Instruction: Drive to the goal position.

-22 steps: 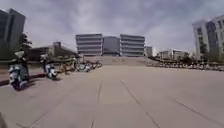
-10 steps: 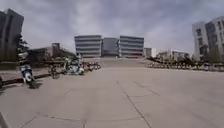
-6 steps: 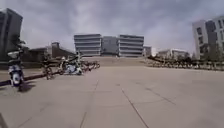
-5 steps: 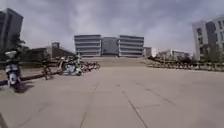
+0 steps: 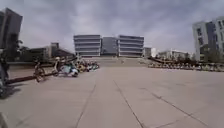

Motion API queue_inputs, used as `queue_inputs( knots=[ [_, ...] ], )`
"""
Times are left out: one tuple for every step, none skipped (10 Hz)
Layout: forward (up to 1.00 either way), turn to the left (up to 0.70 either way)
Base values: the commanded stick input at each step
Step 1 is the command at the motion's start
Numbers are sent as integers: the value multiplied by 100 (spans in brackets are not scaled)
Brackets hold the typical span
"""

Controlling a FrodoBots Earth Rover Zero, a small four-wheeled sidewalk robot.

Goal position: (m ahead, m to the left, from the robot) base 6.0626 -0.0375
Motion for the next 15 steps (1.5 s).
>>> queue_inputs(
  knots=[
    [100,0],
    [100,0],
    [100,0],
    [100,0],
    [100,0],
    [100,0],
    [100,0],
    [100,0],
    [100,0],
    [100,0],
    [100,0],
    [100,0],
    [100,0],
    [100,0],
    [100,0]
  ],
)
